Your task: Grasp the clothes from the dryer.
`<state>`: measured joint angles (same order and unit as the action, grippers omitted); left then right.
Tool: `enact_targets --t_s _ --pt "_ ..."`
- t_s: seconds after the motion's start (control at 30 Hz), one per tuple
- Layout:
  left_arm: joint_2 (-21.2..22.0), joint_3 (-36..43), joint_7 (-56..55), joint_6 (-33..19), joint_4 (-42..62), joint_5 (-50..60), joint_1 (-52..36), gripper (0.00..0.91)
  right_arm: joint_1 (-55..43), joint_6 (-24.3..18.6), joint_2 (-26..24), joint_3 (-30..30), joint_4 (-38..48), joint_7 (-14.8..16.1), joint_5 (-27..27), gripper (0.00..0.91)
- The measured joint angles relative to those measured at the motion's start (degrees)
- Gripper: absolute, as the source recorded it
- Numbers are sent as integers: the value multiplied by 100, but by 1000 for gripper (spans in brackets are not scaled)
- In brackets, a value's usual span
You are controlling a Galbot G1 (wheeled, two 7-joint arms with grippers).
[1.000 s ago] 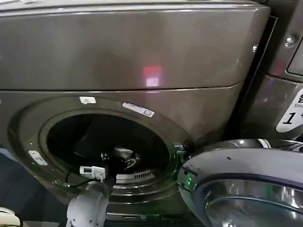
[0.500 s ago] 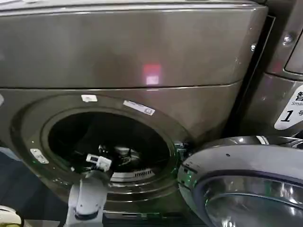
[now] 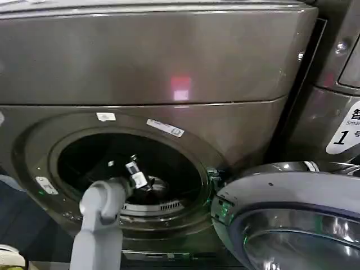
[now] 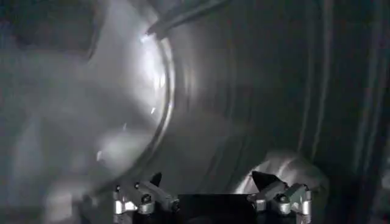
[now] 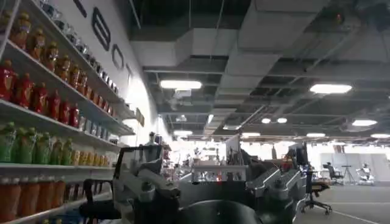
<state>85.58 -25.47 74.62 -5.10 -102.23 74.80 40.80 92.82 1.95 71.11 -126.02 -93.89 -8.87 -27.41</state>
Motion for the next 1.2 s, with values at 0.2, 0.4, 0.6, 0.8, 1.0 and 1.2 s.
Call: enact_targets --t_s 0.2,0.4,0.6,0.8,1.0,1.2 --pt "-80 115 126 -225 316 -68 -212 907 -36 -12 -19 59 19 2 47 907" --pt "-109 153 196 -332 511 -144 -235 907 -34 -23 -19 67 39 1 60 907" --pt "-103 129 233 -406 636 -92 -141 907 -24 -47 -15 83 85 1 78 907" --pt "-136 55 251 -490 784 -34 6 907 -63 -54 -27 138 95 2 133 907" --pt "-165 4 260 -547 969 5 87 907 -102 -57 -15 202 87 0 161 907" --pt "-151 -65 261 -518 1238 53 121 907 -98 -65 -13 226 85 0 168 907"
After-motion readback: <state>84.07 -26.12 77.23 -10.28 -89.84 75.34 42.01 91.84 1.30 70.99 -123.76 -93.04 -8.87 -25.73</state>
